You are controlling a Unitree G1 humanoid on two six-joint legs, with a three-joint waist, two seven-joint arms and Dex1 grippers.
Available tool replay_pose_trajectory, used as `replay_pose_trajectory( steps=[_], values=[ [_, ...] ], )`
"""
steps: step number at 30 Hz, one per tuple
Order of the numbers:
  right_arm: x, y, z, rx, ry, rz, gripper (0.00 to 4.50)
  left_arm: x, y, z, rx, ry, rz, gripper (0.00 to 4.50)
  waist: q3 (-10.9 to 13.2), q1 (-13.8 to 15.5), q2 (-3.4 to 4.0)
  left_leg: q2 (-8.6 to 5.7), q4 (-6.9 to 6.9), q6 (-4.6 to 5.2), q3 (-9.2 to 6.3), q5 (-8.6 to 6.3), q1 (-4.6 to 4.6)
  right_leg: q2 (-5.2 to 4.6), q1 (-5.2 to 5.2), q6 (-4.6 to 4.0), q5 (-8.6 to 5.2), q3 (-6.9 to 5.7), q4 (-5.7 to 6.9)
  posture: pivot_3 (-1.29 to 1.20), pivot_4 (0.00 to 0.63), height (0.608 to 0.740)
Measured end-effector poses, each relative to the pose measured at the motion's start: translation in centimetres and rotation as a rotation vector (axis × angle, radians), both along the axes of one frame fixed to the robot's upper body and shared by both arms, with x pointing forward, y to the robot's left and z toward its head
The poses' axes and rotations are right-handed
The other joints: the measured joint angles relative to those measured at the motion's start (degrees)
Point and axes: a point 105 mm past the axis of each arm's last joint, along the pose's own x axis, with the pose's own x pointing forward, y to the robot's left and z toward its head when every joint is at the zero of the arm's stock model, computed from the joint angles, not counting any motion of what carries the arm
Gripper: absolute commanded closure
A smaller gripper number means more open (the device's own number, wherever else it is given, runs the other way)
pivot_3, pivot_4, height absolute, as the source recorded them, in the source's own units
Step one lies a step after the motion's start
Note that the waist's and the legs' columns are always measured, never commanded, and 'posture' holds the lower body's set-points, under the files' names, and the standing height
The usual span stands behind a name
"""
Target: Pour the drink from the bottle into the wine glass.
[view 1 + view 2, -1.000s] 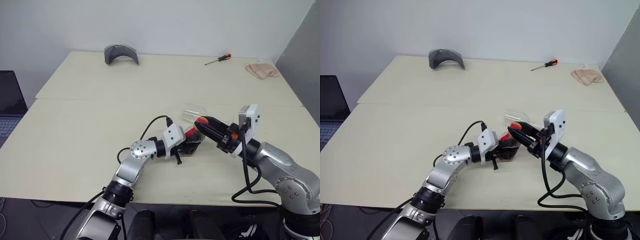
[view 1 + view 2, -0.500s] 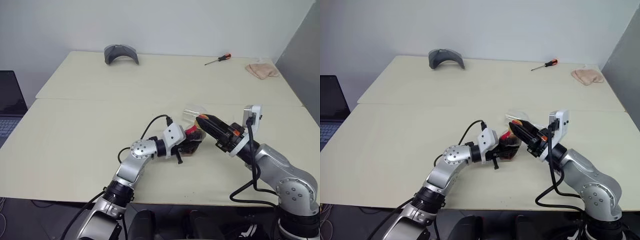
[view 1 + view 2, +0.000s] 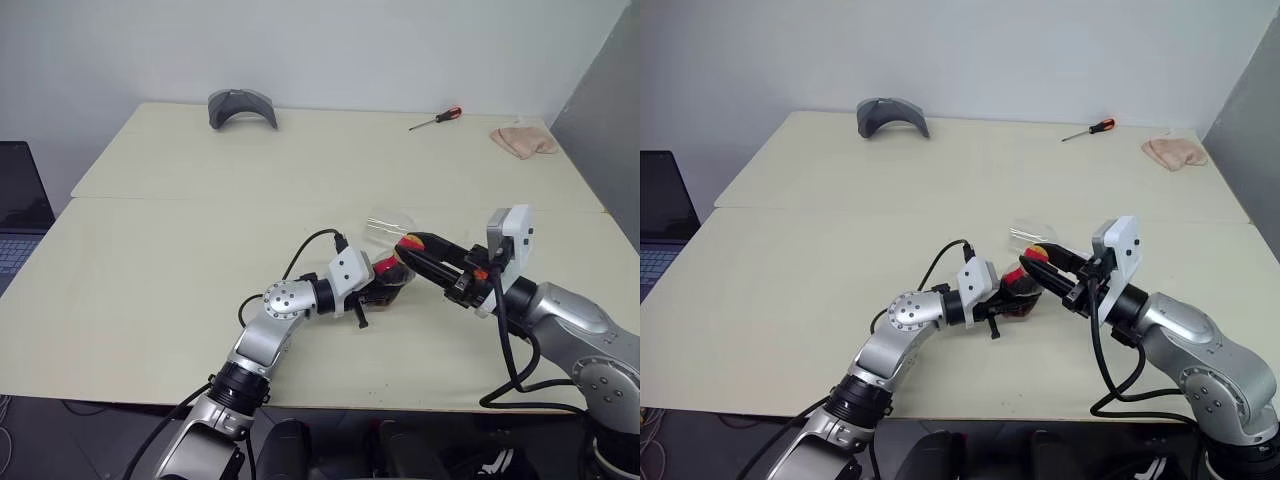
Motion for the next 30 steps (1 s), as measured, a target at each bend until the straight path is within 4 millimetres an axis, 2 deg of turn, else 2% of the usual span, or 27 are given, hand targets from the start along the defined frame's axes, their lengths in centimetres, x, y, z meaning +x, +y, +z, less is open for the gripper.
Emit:
replay_pose_trajectory(
  steps=[3, 11, 20, 22, 26, 30],
  values=[
    [0.0, 0.1, 0.0, 0.013, 0.0, 0.001, 0.52, 0.0, 0.0, 0.0, 0.0, 0.0, 0.001, 3.85, 0.0, 0.0, 0.0, 0.0, 0.0, 0.0, 0.0, 0.0, 0.0, 0.0, 0.0, 0.0, 0.0, 0.0, 0.0, 0.0, 0.15, 0.74],
    [0.2, -0.2, -0.4, 0.025, -0.001, -0.032, 0.49, 0.0, 0.1, 0.0, 0.002, 0.0, 0.001, 3.85, 0.0, 0.0, 0.0, 0.0, 0.0, 0.0, 0.0, 0.0, 0.0, 0.0, 0.0, 0.0, 0.0, 0.0, 0.0, 0.0, 0.15, 0.74],
    [0.5, -1.8, -1.1, 0.091, 0.051, -0.09, 0.49, 0.0, 0.1, -0.2, 0.011, 0.004, 0.003, 3.85, 0.0, 0.01, 0.0, 0.0, 0.0, 0.0, 0.0, 0.0, -0.01, 0.0, 0.0, 0.0, 0.0, 0.0, -0.01, 0.0, 0.15, 0.74],
    [0.5, -2.7, -1.3, 0.093, 0.058, -0.117, 0.49, 0.2, 0.2, -0.3, 0.011, 0.01, 0.011, 3.85, 0.0, 0.01, 0.0, -0.01, 0.0, 0.0, 0.0, 0.0, -0.01, -0.01, 0.01, 0.0, 0.0, 0.0, -0.01, 0.0, 0.15, 0.74],
    [0.4, -5.9, -2.2, 0.035, 0.096, -0.205, 0.49, 0.1, 0.5, -0.5, 0.021, 0.011, 0.011, 3.86, 0.0, 0.03, 0.02, -0.03, 0.0, 0.0, 0.02, 0.0, -0.01, -0.02, 0.01, 0.0, 0.0, 0.01, -0.02, 0.0, 0.15, 0.74],
    [-0.7, -5.2, -2.2, -0.001, 0.114, -0.118, 0.49, 0.1, 0.3, -0.5, 0.019, 0.013, 0.005, 3.86, 0.0, -0.24, 0.02, 0.01, -0.02, 0.0, 0.0, 0.0, 0.06, 0.02, 0.01, 0.0, 0.0, 0.02, 0.02, 0.0, 0.15, 0.74]
  ],
)
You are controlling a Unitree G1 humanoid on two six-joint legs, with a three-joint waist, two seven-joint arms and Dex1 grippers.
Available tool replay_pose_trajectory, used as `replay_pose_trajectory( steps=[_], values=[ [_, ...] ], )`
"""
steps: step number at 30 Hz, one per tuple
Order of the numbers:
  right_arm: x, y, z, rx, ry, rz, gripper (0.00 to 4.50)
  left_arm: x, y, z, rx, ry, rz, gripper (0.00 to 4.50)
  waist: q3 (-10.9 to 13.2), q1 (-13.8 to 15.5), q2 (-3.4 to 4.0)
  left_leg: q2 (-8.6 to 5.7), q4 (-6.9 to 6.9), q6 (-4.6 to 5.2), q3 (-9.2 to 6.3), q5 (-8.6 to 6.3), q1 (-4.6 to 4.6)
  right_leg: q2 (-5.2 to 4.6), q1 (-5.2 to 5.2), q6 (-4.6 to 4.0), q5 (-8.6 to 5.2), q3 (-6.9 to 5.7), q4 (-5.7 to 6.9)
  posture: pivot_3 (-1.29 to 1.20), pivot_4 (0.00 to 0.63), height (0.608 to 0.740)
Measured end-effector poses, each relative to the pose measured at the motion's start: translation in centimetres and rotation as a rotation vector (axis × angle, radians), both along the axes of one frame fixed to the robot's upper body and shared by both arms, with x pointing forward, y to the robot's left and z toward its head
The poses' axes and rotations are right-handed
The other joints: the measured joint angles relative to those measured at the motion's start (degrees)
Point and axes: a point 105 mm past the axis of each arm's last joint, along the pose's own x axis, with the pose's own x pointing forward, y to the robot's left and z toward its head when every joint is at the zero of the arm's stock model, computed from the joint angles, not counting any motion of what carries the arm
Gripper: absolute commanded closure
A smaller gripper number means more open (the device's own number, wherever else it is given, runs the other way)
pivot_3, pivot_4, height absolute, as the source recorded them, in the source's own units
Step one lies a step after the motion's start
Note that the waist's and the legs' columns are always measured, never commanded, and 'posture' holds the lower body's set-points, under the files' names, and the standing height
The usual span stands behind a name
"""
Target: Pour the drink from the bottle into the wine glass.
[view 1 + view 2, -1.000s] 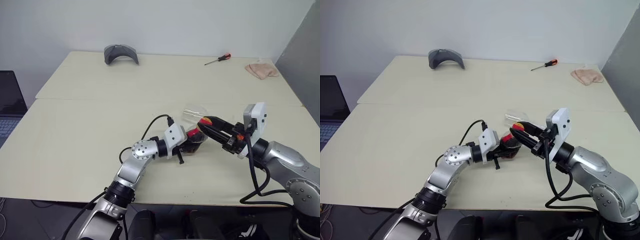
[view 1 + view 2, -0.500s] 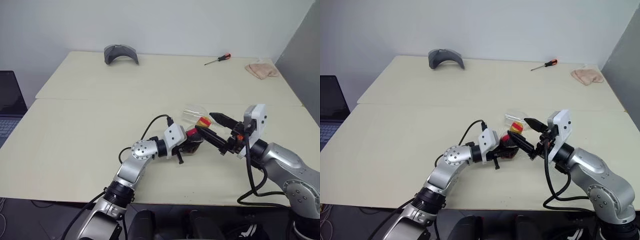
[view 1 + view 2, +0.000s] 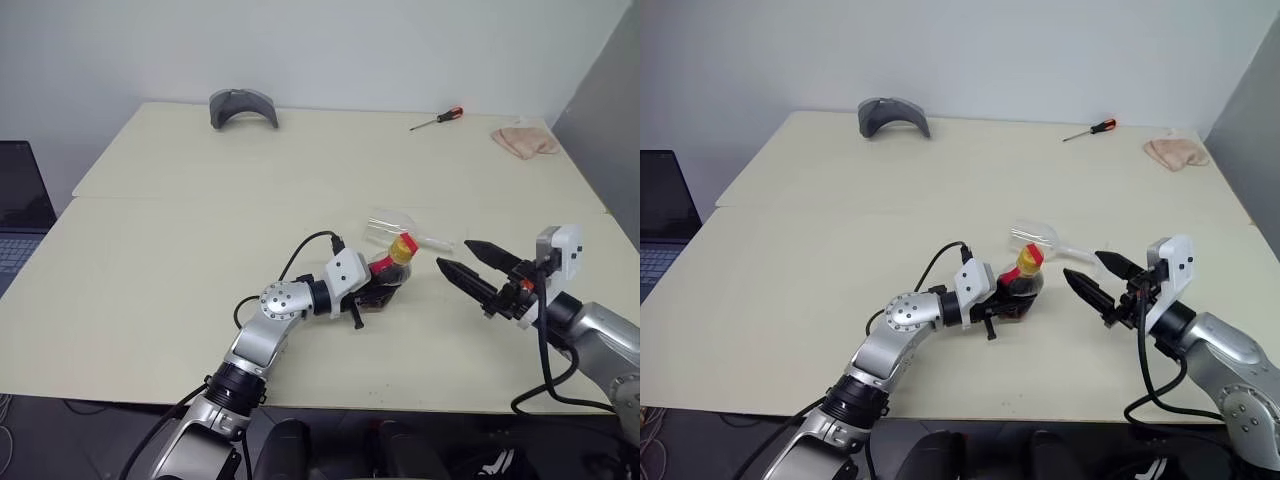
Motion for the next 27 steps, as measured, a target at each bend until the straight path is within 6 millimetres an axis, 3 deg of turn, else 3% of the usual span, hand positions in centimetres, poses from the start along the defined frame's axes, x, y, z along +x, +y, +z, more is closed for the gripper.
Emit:
replay_pose_trajectory(
  steps=[6, 13, 17, 22, 27],
  values=[
    [0.0, 3.3, 1.9, 0.038, -0.068, 0.101, 0.49, -0.1, -0.2, 0.0, -0.003, -0.001, -0.005, 3.86, 0.0, -0.13, -0.01, -0.01, -0.01, 0.0, -0.02, 0.0, -0.03, 0.03, 0.0, 0.0, 0.0, -0.01, -0.02, 0.0, 0.15, 0.74],
    [0.6, 4.8, 2.1, 0.043, -0.082, 0.115, 0.49, 0.0, 0.0, 0.0, 0.003, -0.002, -0.002, 3.86, 0.0, 0.16, -0.01, -0.05, 0.02, 0.0, 0.01, 0.0, -0.08, -0.04, -0.01, 0.01, 0.0, -0.01, -0.05, 0.0, 0.15, 0.74],
    [0.8, 4.8, 2.0, 0.045, -0.079, 0.108, 1.39, 0.0, 0.1, 0.0, 0.006, -0.002, 0.0, 3.86, 0.0, 0.17, -0.01, -0.02, 0.01, 0.0, 0.0, 0.0, -0.05, -0.03, -0.01, 0.0, 0.0, -0.02, -0.03, 0.0, 0.15, 0.74],
    [0.8, 5.2, 2.1, 0.052, -0.085, 0.124, 3.2, 0.0, 0.1, -0.1, 0.007, -0.002, 0.001, 3.86, 0.0, 0.15, -0.01, -0.01, 0.0, 0.0, 0.0, 0.0, -0.05, -0.02, -0.01, 0.0, 0.0, -0.02, -0.03, 0.0, 0.15, 0.74],
    [0.8, 5.2, 2.1, 0.052, -0.085, 0.125, 3.36, 0.0, 0.1, -0.1, 0.007, -0.002, 0.001, 3.86, 0.0, 0.16, -0.01, -0.02, 0.01, 0.0, 0.01, 0.0, -0.05, -0.03, -0.01, 0.0, 0.0, -0.01, -0.03, 0.0, 0.15, 0.74]
  ],
)
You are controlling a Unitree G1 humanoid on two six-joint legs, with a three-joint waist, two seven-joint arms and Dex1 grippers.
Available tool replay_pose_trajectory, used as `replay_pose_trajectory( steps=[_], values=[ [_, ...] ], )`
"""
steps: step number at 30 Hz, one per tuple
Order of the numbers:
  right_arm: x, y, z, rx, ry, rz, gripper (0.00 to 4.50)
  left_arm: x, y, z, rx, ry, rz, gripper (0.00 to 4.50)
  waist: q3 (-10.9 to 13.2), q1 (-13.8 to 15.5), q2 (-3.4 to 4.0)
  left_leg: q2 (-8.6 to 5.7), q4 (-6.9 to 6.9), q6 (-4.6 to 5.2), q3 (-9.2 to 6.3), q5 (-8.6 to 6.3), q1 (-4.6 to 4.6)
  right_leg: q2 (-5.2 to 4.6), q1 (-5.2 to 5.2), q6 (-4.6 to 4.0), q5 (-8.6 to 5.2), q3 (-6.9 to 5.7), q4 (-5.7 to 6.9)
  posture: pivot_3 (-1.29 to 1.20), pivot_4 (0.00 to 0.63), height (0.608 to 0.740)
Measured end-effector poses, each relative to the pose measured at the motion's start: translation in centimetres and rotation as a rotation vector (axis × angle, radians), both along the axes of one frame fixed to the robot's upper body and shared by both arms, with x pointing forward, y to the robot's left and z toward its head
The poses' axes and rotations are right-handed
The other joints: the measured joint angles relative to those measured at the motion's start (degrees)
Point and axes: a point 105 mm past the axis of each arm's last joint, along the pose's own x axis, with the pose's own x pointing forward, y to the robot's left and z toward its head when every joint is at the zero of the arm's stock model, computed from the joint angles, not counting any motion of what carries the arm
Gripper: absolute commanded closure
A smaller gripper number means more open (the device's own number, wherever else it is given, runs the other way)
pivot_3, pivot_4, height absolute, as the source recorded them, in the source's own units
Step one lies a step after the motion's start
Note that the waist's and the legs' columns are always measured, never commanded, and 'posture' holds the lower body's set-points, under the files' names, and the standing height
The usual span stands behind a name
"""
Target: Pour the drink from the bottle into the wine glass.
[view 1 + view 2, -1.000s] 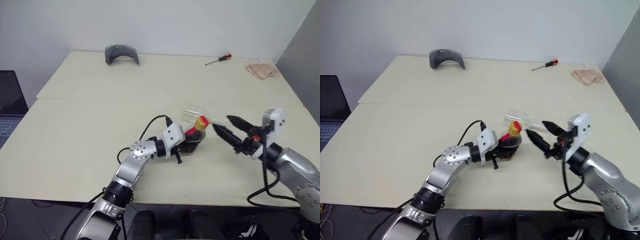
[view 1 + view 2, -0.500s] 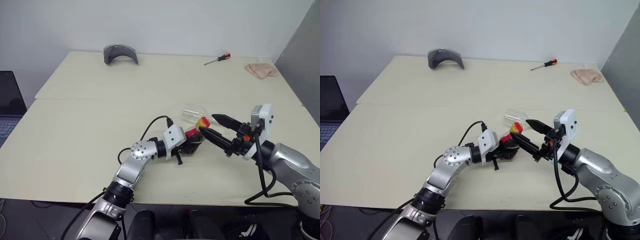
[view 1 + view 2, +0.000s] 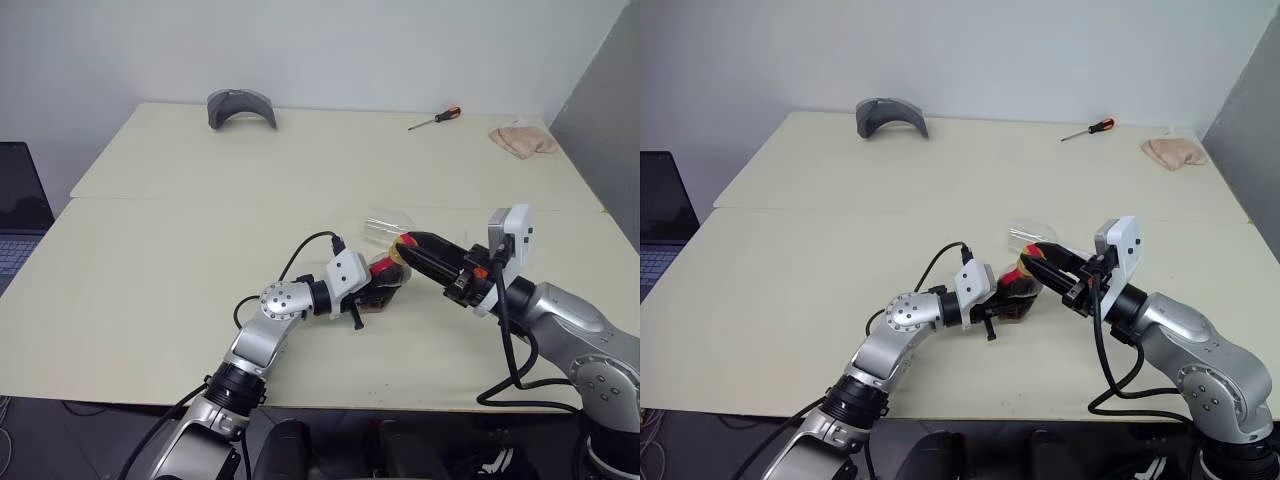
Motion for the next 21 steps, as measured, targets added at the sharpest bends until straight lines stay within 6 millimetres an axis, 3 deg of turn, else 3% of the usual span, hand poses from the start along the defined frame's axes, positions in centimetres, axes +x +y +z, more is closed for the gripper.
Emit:
replay_pose_trajectory(
  steps=[6, 13, 21],
  values=[
    [0.0, 0.0, 0.0, 0.032, 0.011, -0.007, 3.36, 0.0, 0.0, 0.0, -0.001, 0.0, 0.0, 3.86, 0.0, 0.0, 0.0, 0.01, 0.0, 0.0, -0.01, 0.0, 0.0, 0.0, 0.0, 0.0, 0.0, 0.0, 0.0, 0.0, 0.15, 0.74],
    [0.2, -0.8, 0.3, 0.19, 0.086, -0.019, 3.36, 0.0, -0.3, 0.3, -0.012, -0.006, -0.005, 3.86, 0.0, 0.01, 0.0, 0.0, 0.0, 0.0, 0.01, 0.0, -0.01, 0.0, 0.0, 0.0, 0.0, 0.01, 0.0, 0.0, 0.15, 0.74],
    [0.9, -4.7, 0.7, 0.164, 0.061, -0.184, 3.36, 0.0, -0.1, 0.2, -0.007, -0.005, -0.003, 3.86, 0.0, 0.0, 0.01, 0.0, -0.01, 0.0, 0.02, 0.0, 0.0, 0.0, 0.0, 0.0, 0.0, 0.02, 0.0, 0.0, 0.15, 0.74]
  ],
)
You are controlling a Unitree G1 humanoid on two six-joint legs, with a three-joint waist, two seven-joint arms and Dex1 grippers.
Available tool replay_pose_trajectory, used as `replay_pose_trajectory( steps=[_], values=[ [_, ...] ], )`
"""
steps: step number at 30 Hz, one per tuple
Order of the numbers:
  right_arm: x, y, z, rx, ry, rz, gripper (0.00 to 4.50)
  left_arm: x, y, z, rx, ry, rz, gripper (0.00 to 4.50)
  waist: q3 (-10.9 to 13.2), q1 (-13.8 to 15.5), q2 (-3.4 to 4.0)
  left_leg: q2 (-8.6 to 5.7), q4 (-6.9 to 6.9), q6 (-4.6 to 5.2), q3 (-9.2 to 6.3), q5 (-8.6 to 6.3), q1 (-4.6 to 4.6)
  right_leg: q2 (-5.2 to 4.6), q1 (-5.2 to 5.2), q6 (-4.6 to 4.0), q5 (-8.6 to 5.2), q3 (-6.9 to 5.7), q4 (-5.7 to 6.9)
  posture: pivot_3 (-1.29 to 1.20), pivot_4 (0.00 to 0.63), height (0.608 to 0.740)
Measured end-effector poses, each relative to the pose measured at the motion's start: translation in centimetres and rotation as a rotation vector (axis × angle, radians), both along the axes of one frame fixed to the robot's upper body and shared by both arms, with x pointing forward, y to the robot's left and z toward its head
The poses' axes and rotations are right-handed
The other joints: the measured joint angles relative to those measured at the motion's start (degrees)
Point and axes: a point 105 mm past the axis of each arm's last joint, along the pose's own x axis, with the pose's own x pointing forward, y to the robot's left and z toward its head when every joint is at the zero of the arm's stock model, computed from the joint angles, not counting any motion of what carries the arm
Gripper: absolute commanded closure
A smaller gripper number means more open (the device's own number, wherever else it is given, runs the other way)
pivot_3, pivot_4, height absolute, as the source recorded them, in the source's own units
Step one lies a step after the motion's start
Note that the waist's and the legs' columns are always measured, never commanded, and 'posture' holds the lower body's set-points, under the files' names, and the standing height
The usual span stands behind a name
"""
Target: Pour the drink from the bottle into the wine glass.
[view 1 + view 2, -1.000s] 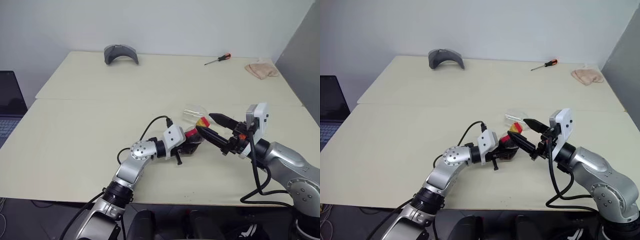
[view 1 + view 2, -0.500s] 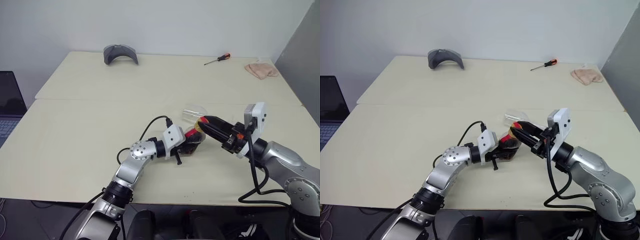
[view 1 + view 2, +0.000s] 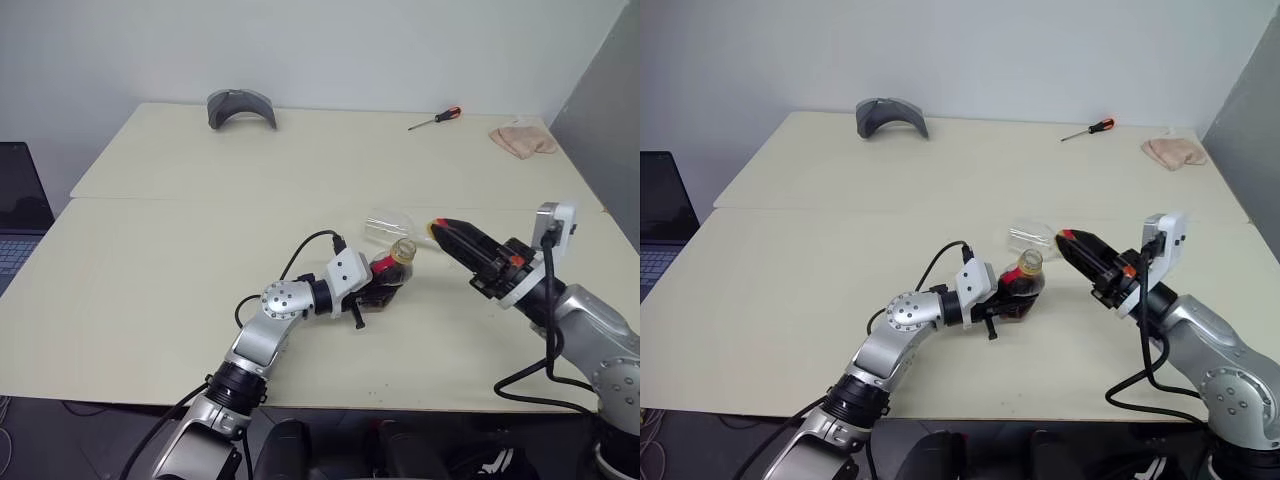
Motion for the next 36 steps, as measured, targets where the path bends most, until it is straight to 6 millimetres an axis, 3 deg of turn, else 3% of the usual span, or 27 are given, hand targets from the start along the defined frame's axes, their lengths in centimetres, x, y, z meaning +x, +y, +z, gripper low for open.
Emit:
replay_pose_trajectory(
  steps=[3, 7, 12, 19, 20, 29, 33, 36],
  values=[
    [-0.2, -2.1, -0.8, -0.154, 0.001, -0.066, 3.36, -0.1, -0.1, 0.1, -0.008, 0.004, -0.005, 3.86, 0.0, 0.07, 0.01, -0.02, -0.01, 0.0, 0.0, 0.0, -0.02, -0.01, 0.0, 0.0, 0.0, -0.01, -0.03, 0.0, 0.15, 0.74],
    [-1.4, -6.0, -4.4, -0.346, 0.112, -0.149, 3.36, -0.1, 0.0, 0.2, -0.018, 0.01, -0.01, 3.86, 0.0, 0.45, 0.0, -0.03, -0.02, 0.0, -0.02, 0.0, -0.03, 0.0, 0.02, 0.01, -0.01, -0.04, -0.07, 0.0, 0.15, 0.74],
    [-2.5, -8.9, -8.0, -0.463, 0.207, -0.193, 3.36, -0.3, -0.3, 0.4, -0.042, 0.023, -0.028, 3.86, -0.01, -0.06, 0.02, 0.0, 0.0, 0.0, 0.01, 0.0, 0.1, 0.02, 0.05, 0.01, -0.01, 0.02, -0.02, 0.0, 0.15, 0.74],
    [-1.1, -9.3, -13.4, -0.463, 0.278, -0.238, 3.36, -0.2, -0.4, 0.6, -0.051, 0.033, -0.033, 3.86, -0.05, -0.17, 0.16, -0.02, -0.03, 0.0, 0.02, 0.0, 0.09, 0.07, 0.03, 0.0, -0.02, 0.04, -0.01, 0.0, 0.15, 0.74],
    [-0.8, -9.4, -13.7, -0.452, 0.273, -0.247, 3.01, -0.2, -0.3, 0.6, -0.05, 0.034, -0.032, 3.86, -0.05, -0.1, 0.18, -0.03, -0.02, 0.0, 0.04, 0.0, 0.1, 0.07, 0.04, 0.0, -0.02, 0.06, -0.01, 0.0, 0.15, 0.74],
    [-1.5, -9.7, -14.3, -0.449, 0.273, -0.221, 0.0, 0.4, 0.2, 1.0, -0.064, 0.033, 0.028, 3.86, -0.05, 0.13, 0.17, -0.03, 0.0, 0.0, 0.04, 0.0, 0.09, 0.02, 0.07, 0.01, -0.01, 0.05, -0.01, 0.0, 0.15, 0.74],
    [-1.7, -9.7, -13.0, -0.404, 0.265, -0.223, 0.0, 1.9, 2.1, 1.8, -0.1, 0.021, 0.151, 3.86, -0.05, -0.09, 0.18, 0.0, 0.0, 0.0, 0.04, 0.0, 0.12, 0.01, 0.06, 0.01, -0.01, 0.07, 0.01, 0.0, 0.15, 0.74],
    [-0.9, -7.7, -9.6, -0.412, 0.173, -0.144, 0.0, 3.3, 4.4, 2.3, -0.141, 0.018, 0.284, 3.86, -0.03, -0.45, 0.21, 0.03, -0.01, 0.0, 0.01, 0.0, 0.14, 0.04, 0.04, 0.01, -0.01, 0.07, 0.04, 0.0, 0.15, 0.74]
  ],
)
